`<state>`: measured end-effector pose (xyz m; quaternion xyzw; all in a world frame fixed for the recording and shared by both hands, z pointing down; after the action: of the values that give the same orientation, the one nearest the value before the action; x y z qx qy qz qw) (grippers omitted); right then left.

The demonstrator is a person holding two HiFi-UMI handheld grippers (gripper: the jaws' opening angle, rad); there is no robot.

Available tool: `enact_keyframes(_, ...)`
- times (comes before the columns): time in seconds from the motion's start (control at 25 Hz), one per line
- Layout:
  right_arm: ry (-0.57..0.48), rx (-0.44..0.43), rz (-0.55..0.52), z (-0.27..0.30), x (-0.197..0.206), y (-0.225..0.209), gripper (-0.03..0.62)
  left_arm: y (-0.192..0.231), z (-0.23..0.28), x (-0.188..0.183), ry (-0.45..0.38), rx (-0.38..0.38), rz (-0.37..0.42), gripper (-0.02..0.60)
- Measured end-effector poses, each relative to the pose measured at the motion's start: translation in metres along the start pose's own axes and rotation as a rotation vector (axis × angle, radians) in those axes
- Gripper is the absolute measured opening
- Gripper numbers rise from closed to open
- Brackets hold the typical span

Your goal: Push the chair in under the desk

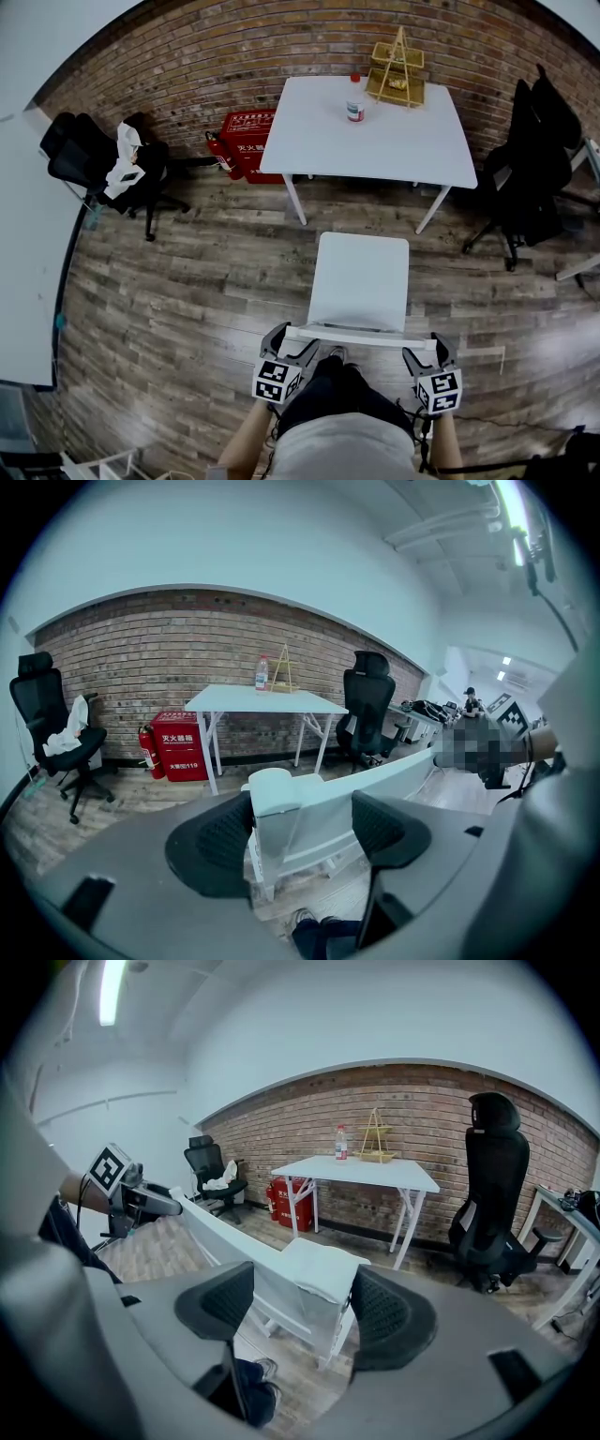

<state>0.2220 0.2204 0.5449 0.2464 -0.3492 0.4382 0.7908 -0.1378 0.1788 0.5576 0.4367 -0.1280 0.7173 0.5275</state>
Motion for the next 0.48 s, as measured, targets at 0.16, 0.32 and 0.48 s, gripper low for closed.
enact_keyframes(0.16, -0.006, -0.009, -0.006, 0.002, -0.001, 0.001, 0.331, 0.003, 0.000, -0.002, 0.005, -0.001, 0.003, 0.333)
enact_keyframes(0.32, -0.006, -0.009, -0.005, 0.006, -0.004, 0.001, 0.331, 0.006, 0.003, -0.004, 0.006, -0.001, 0.003, 0.334)
enact_keyframes(0.48, -0.008, -0.003, -0.007, 0.012, -0.006, -0.003, 0.331, 0.008, 0.007, -0.009, 0.000, -0.002, 0.003, 0.334)
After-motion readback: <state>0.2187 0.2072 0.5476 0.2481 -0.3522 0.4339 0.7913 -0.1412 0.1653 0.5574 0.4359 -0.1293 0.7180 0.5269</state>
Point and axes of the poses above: the fingertips, and each gripper's own axes: z forward along the fingers, y to its left, x out of its underside, the point moved 10 cm from there along -z, backward along the fingers, and after that the axes turned 10 degrees about -z, right-handed, at the moved point
